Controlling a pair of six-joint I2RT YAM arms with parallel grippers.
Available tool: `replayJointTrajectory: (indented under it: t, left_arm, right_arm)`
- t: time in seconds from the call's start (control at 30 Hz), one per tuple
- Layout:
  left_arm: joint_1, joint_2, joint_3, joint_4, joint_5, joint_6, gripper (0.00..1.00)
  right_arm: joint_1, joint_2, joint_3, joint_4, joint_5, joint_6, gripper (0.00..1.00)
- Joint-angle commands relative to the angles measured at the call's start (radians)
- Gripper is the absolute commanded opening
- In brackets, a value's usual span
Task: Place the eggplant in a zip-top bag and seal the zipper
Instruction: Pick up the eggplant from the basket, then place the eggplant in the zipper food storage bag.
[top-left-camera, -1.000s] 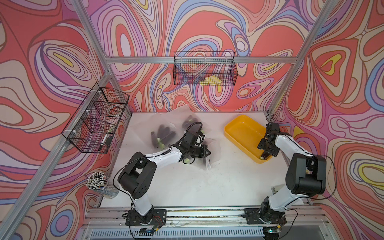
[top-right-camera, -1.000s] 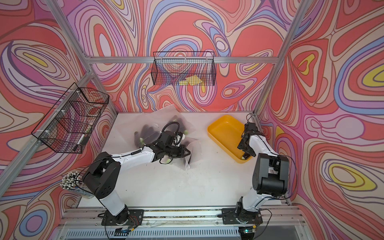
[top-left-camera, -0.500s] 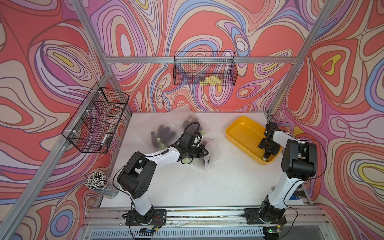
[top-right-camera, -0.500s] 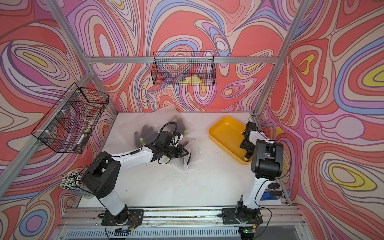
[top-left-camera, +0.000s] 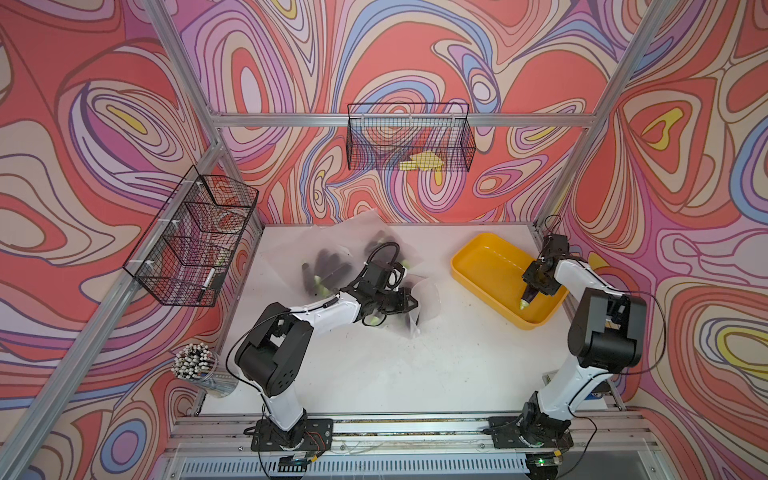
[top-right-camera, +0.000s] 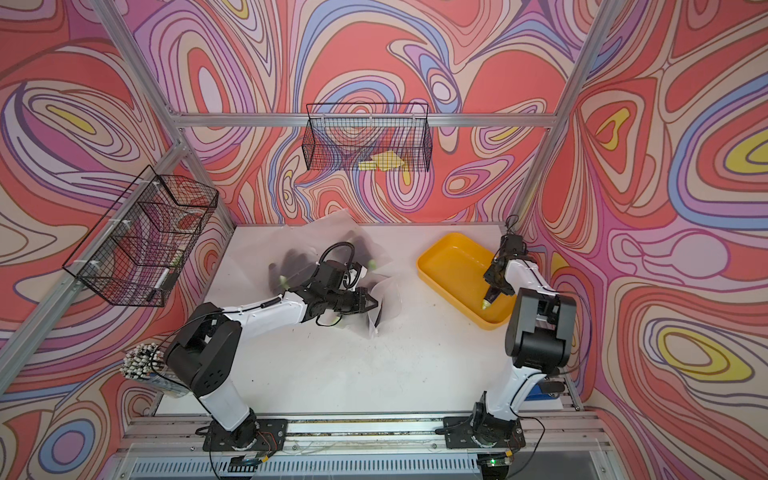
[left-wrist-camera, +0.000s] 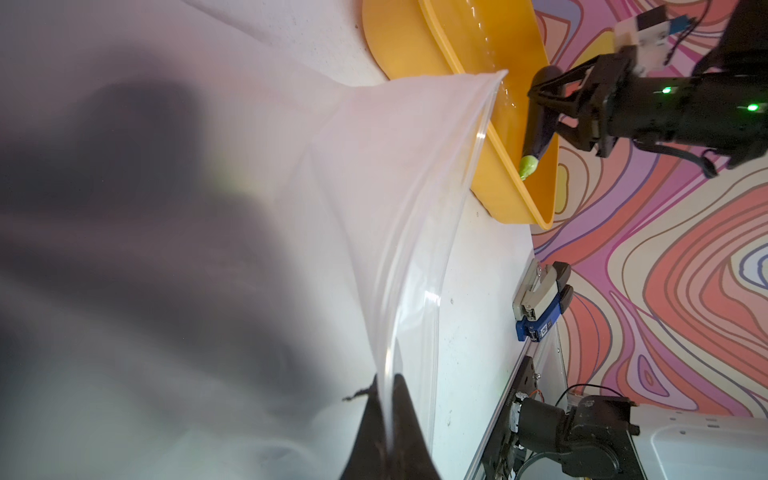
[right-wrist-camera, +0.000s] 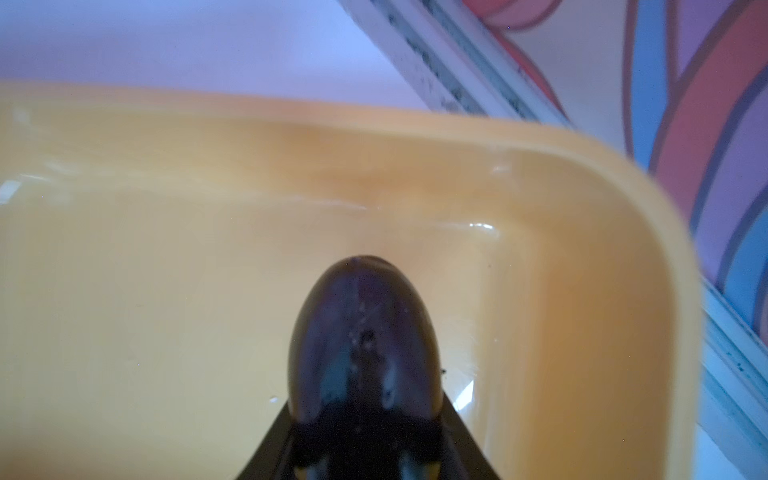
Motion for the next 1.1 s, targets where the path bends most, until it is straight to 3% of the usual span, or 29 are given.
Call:
replayJointTrajectory:
  t: [0.0,0.2,0.33,0.43,0.6,0.73,0.9,1.07]
  left_arm:
    - [0.007,0.037,0.043,0.021,0.043,-0.025,0.0]
    - [0.006,0.041,0.058,0.039,0.042,-0.07,0.0]
    - [0.006,0.039,0.059,0.024,0.048,-0.084,0.0]
    - [0.006,0.048,0.07,0.036,0.075,-0.107,0.0]
    - [0.007,0.053,0.058,0.106,0.126,-0.184,0.0]
    - [0.007,0.047,0.052,0.135,0.146,-0.226,0.0]
    - [0.006,0.023,0.054,0.117,0.128,-0.227,0.0]
    - [0.004,0.03,0.055,0.11,0.132,-0.227,0.0]
  right_arm:
    - [0.051,-0.158,-0.016,0.035,-0.039,-0.001,0.33]
    - [0.347,-0.388,-0.184,0.328,-0.12,0.112,0.32]
    - [0.596,-0.472,-0.315,0.544,-0.062,0.134,0.32]
    - [0.716,-0.511,-0.438,0.706,-0.001,0.136,0.32]
    - [0.814,-0.501,-0.629,0.999,0.085,0.16,0.32]
    - [0.85,-0.435,-0.675,1.124,0.095,0.168,0.32]
    - [0.893,-0.435,-0.722,1.181,0.113,0.203,0.32]
    - [0.901,-0.549,-0.799,1.177,0.225,0.243,0.33]
